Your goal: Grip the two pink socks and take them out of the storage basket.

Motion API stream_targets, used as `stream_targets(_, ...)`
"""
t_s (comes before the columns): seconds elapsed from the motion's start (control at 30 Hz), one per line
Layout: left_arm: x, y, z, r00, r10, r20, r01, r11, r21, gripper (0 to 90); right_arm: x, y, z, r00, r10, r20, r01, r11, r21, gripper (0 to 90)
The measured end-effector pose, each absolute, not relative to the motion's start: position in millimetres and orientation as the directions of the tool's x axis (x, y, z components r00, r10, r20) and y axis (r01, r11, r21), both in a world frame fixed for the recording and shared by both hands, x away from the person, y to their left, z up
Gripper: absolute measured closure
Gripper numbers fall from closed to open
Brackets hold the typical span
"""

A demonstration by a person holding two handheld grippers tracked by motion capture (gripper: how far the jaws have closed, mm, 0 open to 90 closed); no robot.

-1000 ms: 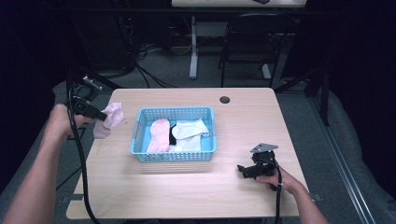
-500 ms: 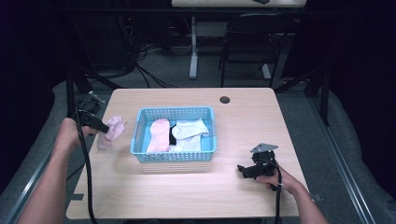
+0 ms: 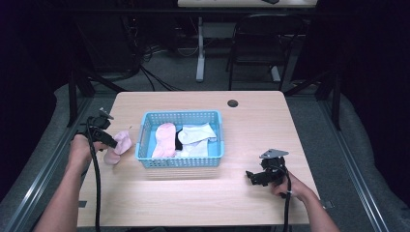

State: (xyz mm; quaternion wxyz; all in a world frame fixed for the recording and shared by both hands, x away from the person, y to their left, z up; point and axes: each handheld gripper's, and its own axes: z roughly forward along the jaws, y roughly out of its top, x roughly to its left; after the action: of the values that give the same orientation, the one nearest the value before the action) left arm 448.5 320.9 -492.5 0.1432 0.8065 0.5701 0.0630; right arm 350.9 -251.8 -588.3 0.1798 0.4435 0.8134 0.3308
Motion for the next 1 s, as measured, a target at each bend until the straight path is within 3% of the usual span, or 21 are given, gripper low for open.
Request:
stream_targets(0.63, 446, 321, -531, 0.305, 0.951, -0.056, 0.919, -0.279, 0.278, 81.6, 351, -252, -588, -0.543, 0.84, 0.001, 0.604, 0.389, 0.695, 0.0)
stream_targets(0.7, 446, 321, -531, 0.305, 0.95, -0.061, 0.92, -0.277, 0.276, 76.2, 351, -252, -588, -0.543, 0.84, 0.002, 0.604, 0.39, 0.695, 0.0)
stream_targets(0.87, 446, 323, -519, 0.293, 0.955, -0.051, 0.923, -0.269, 0.276, 46.0, 350, -252, -588, -0.542, 0.84, 0.001, 0.604, 0.389, 0.696, 0.0)
stream_targets(1.0, 444, 323, -498, 0.304, 0.952, -0.044, 0.908, -0.276, 0.314, 32.5, 350, -252, -588, -0.542, 0.84, 0.001, 0.603, 0.389, 0.697, 0.0)
